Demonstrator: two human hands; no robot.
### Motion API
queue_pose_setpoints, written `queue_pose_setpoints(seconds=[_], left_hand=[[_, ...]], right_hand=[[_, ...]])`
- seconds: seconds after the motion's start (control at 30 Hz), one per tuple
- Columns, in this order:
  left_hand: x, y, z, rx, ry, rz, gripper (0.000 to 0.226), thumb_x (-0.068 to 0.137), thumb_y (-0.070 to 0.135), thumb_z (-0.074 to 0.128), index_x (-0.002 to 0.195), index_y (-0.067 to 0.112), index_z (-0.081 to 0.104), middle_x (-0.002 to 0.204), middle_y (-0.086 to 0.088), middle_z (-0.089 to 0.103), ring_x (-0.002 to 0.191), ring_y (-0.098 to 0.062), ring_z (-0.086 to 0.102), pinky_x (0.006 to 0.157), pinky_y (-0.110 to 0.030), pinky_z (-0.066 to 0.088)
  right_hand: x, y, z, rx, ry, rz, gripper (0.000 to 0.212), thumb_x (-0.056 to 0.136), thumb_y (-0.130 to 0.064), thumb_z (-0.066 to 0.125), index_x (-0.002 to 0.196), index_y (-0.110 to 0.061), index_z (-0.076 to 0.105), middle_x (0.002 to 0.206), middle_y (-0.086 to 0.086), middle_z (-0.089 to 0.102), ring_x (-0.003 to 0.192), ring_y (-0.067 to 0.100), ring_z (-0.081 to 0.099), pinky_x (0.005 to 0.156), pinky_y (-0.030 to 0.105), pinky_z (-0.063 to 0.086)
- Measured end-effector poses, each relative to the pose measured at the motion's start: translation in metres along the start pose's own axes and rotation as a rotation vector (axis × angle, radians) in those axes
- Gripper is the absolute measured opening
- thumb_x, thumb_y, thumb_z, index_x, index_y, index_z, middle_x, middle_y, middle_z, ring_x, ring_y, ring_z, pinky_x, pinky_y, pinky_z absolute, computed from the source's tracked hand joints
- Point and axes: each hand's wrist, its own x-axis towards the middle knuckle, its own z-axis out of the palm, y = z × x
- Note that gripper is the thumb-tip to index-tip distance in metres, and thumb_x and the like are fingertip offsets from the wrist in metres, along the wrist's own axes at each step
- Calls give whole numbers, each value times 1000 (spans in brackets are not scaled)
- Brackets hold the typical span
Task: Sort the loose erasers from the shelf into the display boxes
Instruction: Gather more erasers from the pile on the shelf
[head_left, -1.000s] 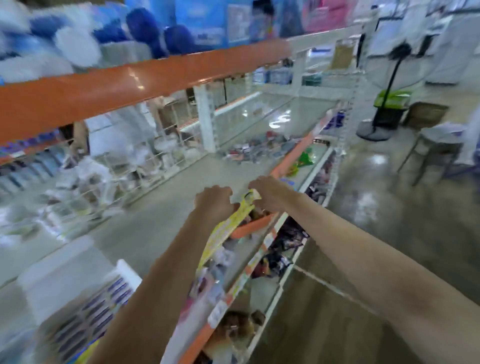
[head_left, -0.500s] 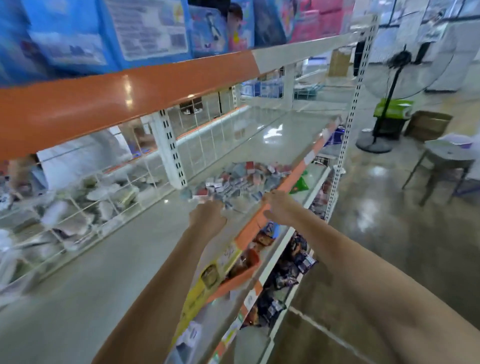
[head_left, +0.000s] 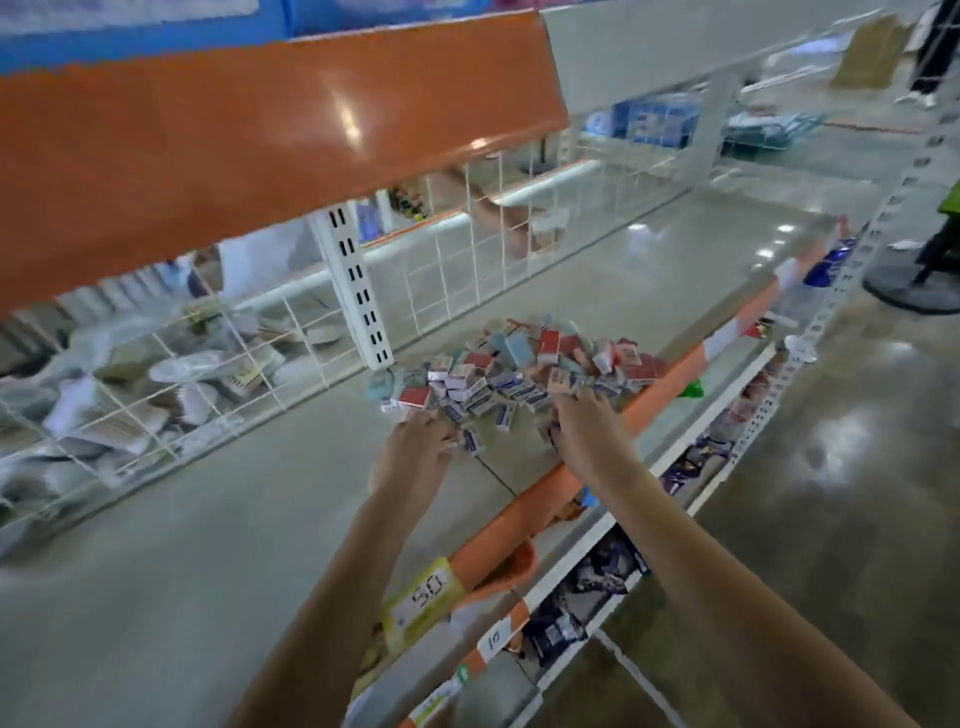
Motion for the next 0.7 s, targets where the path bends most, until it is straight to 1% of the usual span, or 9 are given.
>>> queue_pose_setpoints(seconds=[0.07, 0.13, 0.23, 0.3, 0.37, 0.47, 0.57, 0.63, 0.7], left_hand=[[1, 4, 2, -24, 9, -72, 34, 90, 18, 55, 123, 18, 58, 128, -5, 51, 114, -22, 53, 93, -30, 43], [0, 9, 4, -42, 36, -138, 33, 89, 22, 58, 121, 14, 58, 124, -6, 52, 110, -22, 54, 91, -30, 45], [-2, 16, 4, -50, 90, -212, 31, 89, 22, 59, 119, 14, 58, 119, -5, 53, 106, -20, 55, 87, -29, 47], [-4, 21, 3, -40, 121, -250, 30, 89, 21, 59, 119, 15, 58, 119, -5, 53, 107, -20, 54, 86, -30, 47], [-5, 28, 2, -36, 142, -284, 29, 90, 18, 59, 118, 16, 59, 119, -4, 54, 108, -20, 52, 85, -30, 46], [-8, 35, 0, -32, 151, -329, 28, 90, 18, 58, 118, 18, 58, 122, -2, 56, 109, -21, 50, 84, -33, 46], [-15, 40, -5, -44, 179, -410, 26, 89, 22, 59, 115, 20, 58, 117, -2, 60, 108, -22, 50, 78, -34, 45], [-24, 40, -8, -105, 225, -478, 22, 88, 26, 59, 109, 19, 60, 110, -3, 61, 105, -22, 52, 76, -32, 43], [-36, 40, -11, -183, 273, -510, 23, 88, 27, 58, 110, 19, 61, 107, -5, 61, 102, -24, 54, 79, -32, 42]], right_hand=[[3, 6, 0, 2, -21, -39, 45, 93, -16, 53, 134, -7, 40, 129, 14, 49, 118, 26, 46, 95, 30, 42], [6, 10, -2, 5, -43, -74, 45, 93, -19, 53, 134, -6, 39, 129, 14, 47, 118, 26, 45, 96, 30, 40], [9, 16, -6, -14, -77, -130, 44, 94, -24, 53, 132, -5, 42, 129, 14, 48, 117, 26, 47, 98, 30, 39], [13, 19, -9, -6, -110, -144, 41, 93, -23, 54, 128, -4, 46, 127, 16, 49, 114, 26, 49, 94, 30, 41], [17, 21, -10, -23, -142, -183, 34, 92, -21, 55, 121, -3, 50, 123, 17, 52, 110, 27, 51, 86, 27, 42], [25, 25, -8, 29, -149, -232, 36, 86, -18, 62, 117, -1, 52, 115, 16, 58, 106, 28, 55, 80, 29, 44], [29, 26, -8, 104, -122, -277, 25, 85, -17, 63, 104, -2, 55, 94, 10, 64, 89, 24, 62, 66, 26, 44], [28, 23, -12, 178, -104, -318, 20, 86, -18, 64, 99, -5, 57, 91, 7, 64, 86, 23, 62, 65, 25, 41], [25, 15, -19, 257, -84, -387, 19, 86, -19, 64, 101, -7, 59, 94, 5, 65, 87, 20, 61, 68, 24, 41]])
